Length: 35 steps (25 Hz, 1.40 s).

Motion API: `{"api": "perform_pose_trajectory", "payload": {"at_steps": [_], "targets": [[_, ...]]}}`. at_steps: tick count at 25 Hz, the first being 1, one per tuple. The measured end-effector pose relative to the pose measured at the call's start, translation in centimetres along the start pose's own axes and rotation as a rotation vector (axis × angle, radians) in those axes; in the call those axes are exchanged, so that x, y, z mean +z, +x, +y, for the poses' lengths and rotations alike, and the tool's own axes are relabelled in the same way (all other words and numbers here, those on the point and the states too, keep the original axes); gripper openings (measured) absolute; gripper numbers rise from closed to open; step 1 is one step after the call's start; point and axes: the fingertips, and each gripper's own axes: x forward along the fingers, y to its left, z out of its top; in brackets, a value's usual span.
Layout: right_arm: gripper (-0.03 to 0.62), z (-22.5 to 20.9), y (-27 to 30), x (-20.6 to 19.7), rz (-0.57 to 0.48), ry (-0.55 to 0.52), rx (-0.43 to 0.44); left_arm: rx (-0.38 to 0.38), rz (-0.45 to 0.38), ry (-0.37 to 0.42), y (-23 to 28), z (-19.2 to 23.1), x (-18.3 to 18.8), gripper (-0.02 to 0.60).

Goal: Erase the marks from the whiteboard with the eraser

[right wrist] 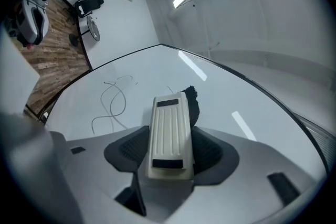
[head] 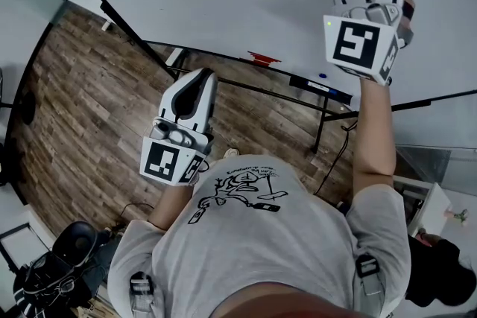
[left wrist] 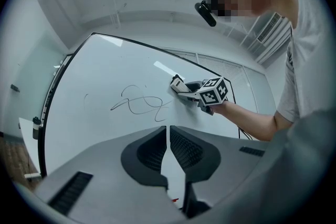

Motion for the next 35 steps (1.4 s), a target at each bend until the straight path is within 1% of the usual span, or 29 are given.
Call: {"api": "perform_pose_trajectory", "payload": {"at_steps": [7,17,28,35], "targets": [[0.259,3.3,1.3,0.1,0.005,-0.017,0.043,0.01,0.009,-0.007,0.1,1.1,-0.1,0.037],[0.259,7.8,1.9,0.3,-0.002,-0.031,0.113,0.019,0.009,-0.009,-0.3,1.3,0.0,0.037],[0.259,13.2,2.2,-0.4,0.009,-0.093,0.201,0.032,0.009,0.0,-0.9,1.3,0.1,0.037],[0.259,16.4,1.6,-1.0,0.024,-0.152,0.26,0.038,0.004,0.009,-1.8,0.3,0.6,0.037]]}}
